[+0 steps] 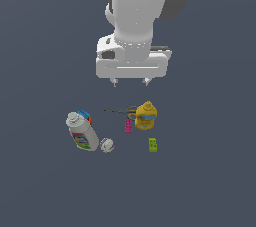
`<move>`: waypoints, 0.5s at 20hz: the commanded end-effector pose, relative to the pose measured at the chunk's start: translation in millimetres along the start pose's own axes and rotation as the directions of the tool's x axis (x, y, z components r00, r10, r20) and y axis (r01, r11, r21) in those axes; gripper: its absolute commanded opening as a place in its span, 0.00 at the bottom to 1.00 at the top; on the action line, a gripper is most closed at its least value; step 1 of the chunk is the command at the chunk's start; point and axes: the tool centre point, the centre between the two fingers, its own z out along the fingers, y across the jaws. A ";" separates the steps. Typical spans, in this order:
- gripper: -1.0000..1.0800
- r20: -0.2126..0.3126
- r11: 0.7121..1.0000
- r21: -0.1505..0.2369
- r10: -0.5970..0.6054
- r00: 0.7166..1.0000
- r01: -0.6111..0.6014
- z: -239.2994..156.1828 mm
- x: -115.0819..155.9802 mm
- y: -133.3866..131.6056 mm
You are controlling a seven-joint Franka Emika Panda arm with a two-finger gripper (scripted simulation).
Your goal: Pick up a designated object from a clutter of objects.
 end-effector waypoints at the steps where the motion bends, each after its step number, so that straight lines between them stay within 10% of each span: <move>1: 0.96 0.000 1.000 -0.003 -0.006 1.000 0.006 -0.4 0.5 -1.2; 10: 0.96 -0.002 0.999 0.000 -0.042 0.999 0.042 11.1 10.9 4.8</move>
